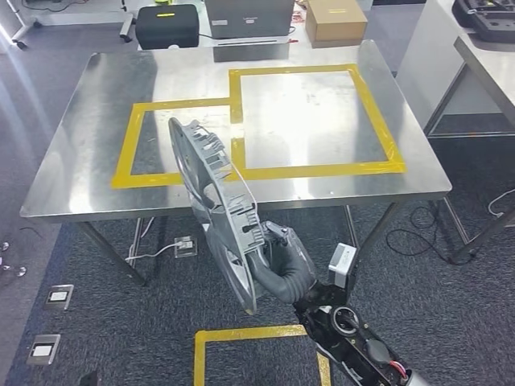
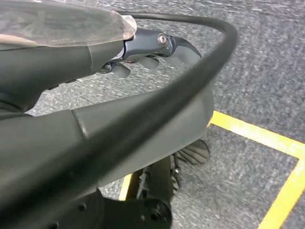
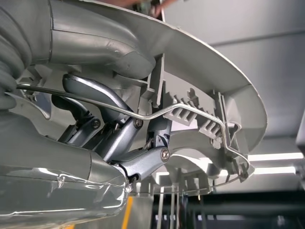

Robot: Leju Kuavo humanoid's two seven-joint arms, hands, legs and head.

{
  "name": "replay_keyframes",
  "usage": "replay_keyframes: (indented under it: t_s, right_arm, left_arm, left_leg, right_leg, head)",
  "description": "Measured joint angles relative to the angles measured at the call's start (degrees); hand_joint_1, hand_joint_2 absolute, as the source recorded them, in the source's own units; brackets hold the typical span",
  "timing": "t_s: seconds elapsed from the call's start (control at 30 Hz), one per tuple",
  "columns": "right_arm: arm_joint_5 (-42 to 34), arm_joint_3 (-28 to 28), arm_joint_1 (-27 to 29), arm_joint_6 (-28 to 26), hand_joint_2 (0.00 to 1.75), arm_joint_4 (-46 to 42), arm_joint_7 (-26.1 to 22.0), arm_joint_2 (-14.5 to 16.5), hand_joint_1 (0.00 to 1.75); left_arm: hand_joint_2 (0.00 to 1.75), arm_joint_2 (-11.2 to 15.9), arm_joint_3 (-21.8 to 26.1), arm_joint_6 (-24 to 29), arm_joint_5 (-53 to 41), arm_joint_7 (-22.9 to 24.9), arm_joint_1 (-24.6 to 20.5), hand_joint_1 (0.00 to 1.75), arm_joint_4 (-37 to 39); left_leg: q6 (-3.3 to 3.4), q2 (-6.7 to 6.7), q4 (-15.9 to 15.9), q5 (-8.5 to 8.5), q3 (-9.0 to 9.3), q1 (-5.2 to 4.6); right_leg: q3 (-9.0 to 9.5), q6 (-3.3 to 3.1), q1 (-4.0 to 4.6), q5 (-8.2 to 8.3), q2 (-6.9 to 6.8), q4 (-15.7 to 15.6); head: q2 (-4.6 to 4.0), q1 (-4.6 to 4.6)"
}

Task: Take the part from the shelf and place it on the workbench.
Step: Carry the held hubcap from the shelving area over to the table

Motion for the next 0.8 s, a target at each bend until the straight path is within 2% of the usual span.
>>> replay_keyframes:
  t_s: [0.03, 0.1, 0.17, 0.2, 0.27, 0.3, 0.33, 0.37, 0.4, 0.43, 0.47, 0.5, 0.57, 0.67, 0.7, 0.73, 0.8]
  right_arm:
    - [0.1, -0.45, 0.14, -0.72, 1.75, -0.26, -0.19, -0.02, 1.75]
    - [0.2, -1.41, 0.47, -1.91, 1.75, -0.85, -0.5, -0.05, 1.75]
    - [0.28, -2.34, 0.78, -2.84, 1.75, -1.42, -0.77, -0.09, 1.75]
    - [0.38, -2.81, 0.9, -3.34, 1.75, -1.66, -0.91, -0.11, 1.75]
    - [0.64, -3.67, 1.26, -4.45, 1.75, -2.01, -1.22, -0.24, 1.75]
    - [0.82, -4.08, 1.55, -5.14, 1.75, -2.13, -1.39, -0.32, 1.75]
    - [1.05, -4.42, 1.85, -5.86, 1.75, -2.22, -1.55, -0.42, 1.75]
    - [1.34, -4.72, 2.08, -6.65, 1.75, -2.33, -1.72, -0.5, 1.75]
    - [1.68, -5.01, 2.21, -7.46, 1.75, -2.46, -1.89, -0.56, 1.75]
    - [2.03, -5.27, 2.27, -8.17, 1.75, -2.63, -2.03, -0.61, 1.75]
    - [2.29, -5.53, 2.3, -8.71, 1.75, -2.79, -2.17, -0.67, 1.75]
    - [2.52, -5.78, 2.34, -9.13, 1.75, -2.99, -2.26, -0.72, 1.75]
    - [3.07, -6.16, 2.43, -9.88, 1.75, -3.34, -2.4, -0.81, 1.75]
    - [4.44, -6.61, 2.7, -11.33, 1.75, -4.02, -2.43, -0.84, 1.75]
    - [5.16, -6.75, 2.75, -11.95, 1.75, -4.21, -2.36, -0.85, 1.75]
    - [6.04, -6.87, 2.81, -12.67, 1.75, -4.31, -2.26, -0.85, 1.75]
    - [8.01, -7.06, 2.92, -14.23, 1.75, -4.36, -2.02, -0.86, 1.75]
  left_arm:
    - [0.0, -0.03, 0.0, -0.01, -0.04, 0.0, -0.02, 0.0, 0.0]
    - [0.0, -0.09, 0.0, -0.02, -0.1, 0.01, -0.01, 0.0, 0.0]
    - [0.0, -0.17, 0.01, -0.01, -0.1, 0.01, 0.04, 0.0, 0.0]
    - [0.0, -0.18, 0.02, -0.01, -0.11, 0.01, 0.03, 0.0, 0.0]
    - [0.0, -0.15, 0.02, 0.01, -0.12, 0.01, 0.02, 0.0, 0.0]
    - [0.0, -0.14, 0.02, 0.01, -0.13, 0.01, 0.04, 0.0, 0.0]
    - [0.0, -0.14, 0.02, 0.01, -0.14, 0.01, 0.07, 0.0, 0.0]
    - [0.0, -0.14, 0.02, 0.01, -0.15, 0.01, 0.1, 0.0, 0.0]
    - [0.0, -0.17, 0.02, 0.01, -0.17, 0.01, 0.12, 0.0, 0.0]
    - [0.0, -0.21, 0.02, 0.01, -0.19, 0.01, 0.13, 0.0, 0.0]
    - [0.0, -0.28, 0.02, 0.01, -0.21, 0.0, 0.09, 0.0, 0.0]
    - [0.0, -0.32, 0.02, 0.01, -0.23, 0.01, 0.04, 0.0, 0.0]
    - [0.0, -0.37, 0.01, 0.01, -0.26, 0.01, -0.04, 0.0, 0.0]
    - [0.0, -0.32, 0.0, 0.0, -0.37, 0.01, -0.05, 0.0, 0.0]
    - [0.0, -0.31, 0.0, -0.01, -0.44, 0.01, -0.13, 0.0, 0.0]
    - [0.0, -0.3, 0.0, -0.02, -0.5, 0.01, -0.19, 0.0, 0.0]
    - [0.0, -0.31, 0.01, -0.03, -0.6, 0.01, -0.21, 0.0, 0.0]
  left_leg:
    - [0.35, 0.0, -1.06, -0.09, 0.46, -0.08]
    - [1.27, -0.09, -1.2, -0.57, 0.71, -0.21]
    - [2.04, -0.06, -1.38, -0.82, 1.11, -0.16]
    - [2.41, -0.04, -1.47, -0.96, 1.38, -0.11]
    - [2.87, -0.04, -1.48, -1.43, 1.89, -0.19]
    - [2.97, -0.07, -1.47, -1.69, 2.19, -0.25]
    - [2.99, -0.14, -1.47, -2.0, 2.56, -0.3]
    - [2.96, -0.22, -1.47, -2.33, 3.02, -0.34]
    - [2.9, -0.32, -1.47, -2.7, 3.59, -0.38]
    - [2.79, -0.4, -1.49, -3.09, 4.16, -0.41]
    - [2.62, -0.45, -1.52, -3.44, 4.59, -0.51]
    - [2.4, -0.49, -1.53, -3.67, 4.81, -0.58]
    - [1.93, -0.44, -1.58, -3.8, 4.69, -0.67]
    - [1.12, -0.24, -0.78, -4.58, 4.45, -0.69]
    - [0.84, -0.2, 1.17, -5.56, 3.55, -0.7]
    - [0.63, -0.18, 4.36, -6.9, 1.83, -0.64]
    - [0.31, -0.15, 12.28, -9.34, -3.09, -0.63]
  right_leg:
    - [-0.01, 0.32, 0.1, -0.31, 0.02, 0.08]
    - [0.12, 0.89, 0.11, -0.71, 0.03, 0.02]
    - [-0.37, 1.47, -0.07, -1.91, -0.01, 1.54]
    - [-1.53, 1.75, -0.17, -3.23, -0.03, 4.1]
    - [-5.68, 2.14, -0.29, -6.47, -0.05, 12.27]
    - [-7.85, 2.23, -0.34, -7.4, -0.05, 16.01]
    - [-9.27, 2.24, -0.36, -7.24, -0.05, 17.93]
    - [-9.62, 2.13, -0.36, -5.85, -0.05, 17.49]
    - [-8.93, 1.92, -0.34, -3.4, -0.05, 14.78]
    - [-7.62, 1.59, -0.29, -0.65, -0.03, 10.68]
    - [-6.16, 1.25, -0.1, 1.42, 0.01, 7.0]
    - [-4.94, 0.94, 0.07, 2.61, 0.04, 4.13]
    - [-3.93, 0.55, 0.37, 2.45, 0.12, 2.19]
    - [-3.13, 0.14, -0.03, 2.13, 0.24, 0.88]
    - [-2.72, -0.08, -0.2, 2.12, 0.19, 0.46]
    - [-2.41, -0.31, -0.26, 2.07, 0.1, 0.21]
    - [-2.17, -0.73, -0.23, 1.81, -0.01, 0.12]
  head:
    - [0.0, 0.01]
    - [0.0, 0.43]
    - [0.0, 0.85]
    - [0.0, 1.14]
    - [0.0, 1.85]
    - [0.0, 2.14]
    - [0.0, 2.35]
    - [0.0, 2.59]
    - [-0.01, 2.88]
    - [-0.01, 3.19]
    - [-0.02, 3.41]
    - [-0.02, 3.61]
    - [-0.01, 3.83]
    - [0.0, 3.36]
    - [0.0, 3.02]
    - [0.0, 2.7]
    - [0.0, 2.02]
